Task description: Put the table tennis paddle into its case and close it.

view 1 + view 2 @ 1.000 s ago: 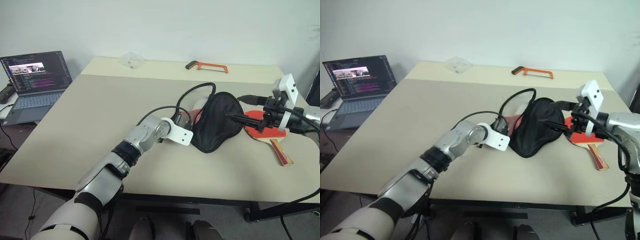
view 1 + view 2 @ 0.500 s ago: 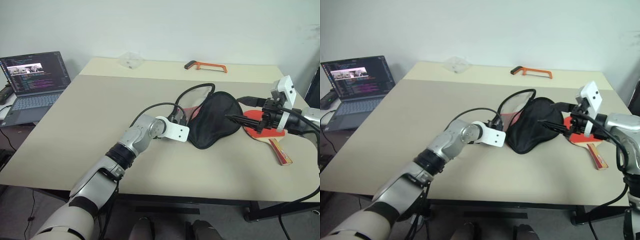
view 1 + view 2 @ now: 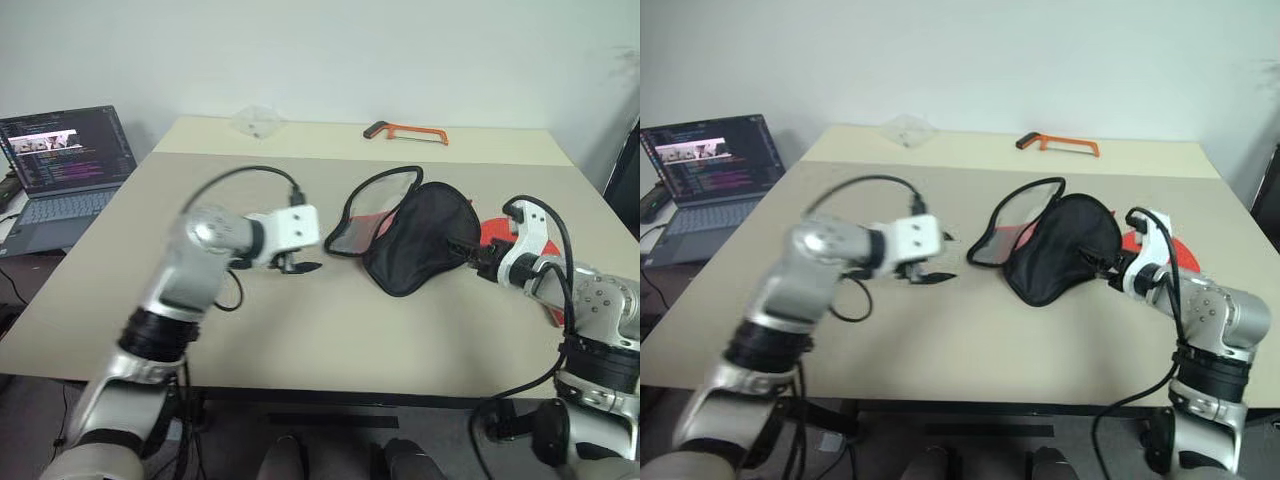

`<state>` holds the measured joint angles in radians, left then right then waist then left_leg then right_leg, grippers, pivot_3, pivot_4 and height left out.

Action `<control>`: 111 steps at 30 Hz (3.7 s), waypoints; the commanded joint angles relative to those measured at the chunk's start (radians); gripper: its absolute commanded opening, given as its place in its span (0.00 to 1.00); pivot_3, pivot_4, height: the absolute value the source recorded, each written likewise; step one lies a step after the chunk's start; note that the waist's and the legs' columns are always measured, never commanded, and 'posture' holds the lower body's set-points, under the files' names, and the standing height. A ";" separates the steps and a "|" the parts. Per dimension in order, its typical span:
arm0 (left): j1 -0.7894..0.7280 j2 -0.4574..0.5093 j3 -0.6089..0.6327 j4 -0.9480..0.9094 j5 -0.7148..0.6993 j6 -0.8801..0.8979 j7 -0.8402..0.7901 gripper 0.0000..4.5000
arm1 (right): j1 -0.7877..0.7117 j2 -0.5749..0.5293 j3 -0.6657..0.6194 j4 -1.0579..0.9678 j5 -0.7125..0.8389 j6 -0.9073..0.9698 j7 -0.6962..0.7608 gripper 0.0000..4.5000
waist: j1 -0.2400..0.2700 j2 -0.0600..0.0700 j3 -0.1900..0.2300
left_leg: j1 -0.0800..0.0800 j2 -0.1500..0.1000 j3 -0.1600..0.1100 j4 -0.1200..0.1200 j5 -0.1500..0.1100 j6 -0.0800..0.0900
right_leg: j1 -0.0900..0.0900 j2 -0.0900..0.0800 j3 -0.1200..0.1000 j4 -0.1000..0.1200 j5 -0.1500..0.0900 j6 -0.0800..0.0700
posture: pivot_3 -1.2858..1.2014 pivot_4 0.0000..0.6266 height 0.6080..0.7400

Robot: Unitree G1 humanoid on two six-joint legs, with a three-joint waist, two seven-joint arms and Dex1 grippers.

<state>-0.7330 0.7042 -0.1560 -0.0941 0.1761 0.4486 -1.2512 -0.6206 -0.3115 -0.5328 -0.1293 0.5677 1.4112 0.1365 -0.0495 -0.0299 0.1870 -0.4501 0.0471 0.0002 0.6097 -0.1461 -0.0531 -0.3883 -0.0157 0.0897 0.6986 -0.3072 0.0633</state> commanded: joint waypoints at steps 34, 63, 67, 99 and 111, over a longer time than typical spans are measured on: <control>0.119 0.158 0.011 0.000 -0.079 0.026 0.128 0.79 | -0.164 0.425 -0.310 0.142 -0.003 -0.044 -0.243 0.91 | -0.035 0.000 0.000 | 0.000 0.001 0.001 -0.002 0.003 0.004 | -0.001 0.001 0.001 -0.002 0.001 0.000 | 0.52 0.24 1.00; 0.108 0.149 -0.008 0.075 -0.058 -0.021 0.212 0.79 | -0.287 -0.013 0.405 0.266 -0.104 -0.281 0.167 0.00 | -0.034 0.000 0.000 | -0.001 0.001 0.002 -0.007 0.003 0.005 | -0.003 0.001 0.002 -0.006 0.000 -0.001 | 0.52 0.24 1.00; 0.111 0.148 -0.007 0.072 -0.060 -0.021 0.216 0.79 | -0.309 -0.125 0.481 0.404 -0.169 -0.356 0.263 0.00 | -0.027 0.000 0.000 | -0.002 0.001 0.003 -0.007 0.003 0.005 | -0.002 0.000 0.001 -0.009 0.001 0.000 | 0.52 0.24 1.00; 0.134 0.138 0.003 0.034 -0.077 0.016 0.238 0.79 | -0.510 -0.240 0.667 1.112 -0.580 -0.921 0.584 0.09 | -0.033 0.000 0.001 | -0.002 0.000 0.004 -0.014 0.003 0.005 | -0.002 0.000 0.001 -0.016 0.001 0.000 | 0.52 0.24 1.00; 0.092 -0.129 0.156 -0.004 -0.424 0.296 0.285 0.79 | -0.476 -0.373 0.572 0.811 -0.539 -0.756 0.651 0.99 | -0.020 0.002 0.002 | -0.002 -0.001 0.002 -0.012 0.003 0.004 | -0.001 -0.001 0.000 -0.016 0.001 0.000 | 0.52 0.24 1.00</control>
<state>-0.6165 0.5986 -0.0505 -0.0490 -0.1804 0.6942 -0.9943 -1.1044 -0.6514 0.0761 0.7747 0.0029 0.6119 0.7705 -0.0696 -0.0279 0.1890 -0.4523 0.0465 0.0026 0.5978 -0.1433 -0.0486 -0.3892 -0.0170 0.0893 0.6835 -0.3057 0.0638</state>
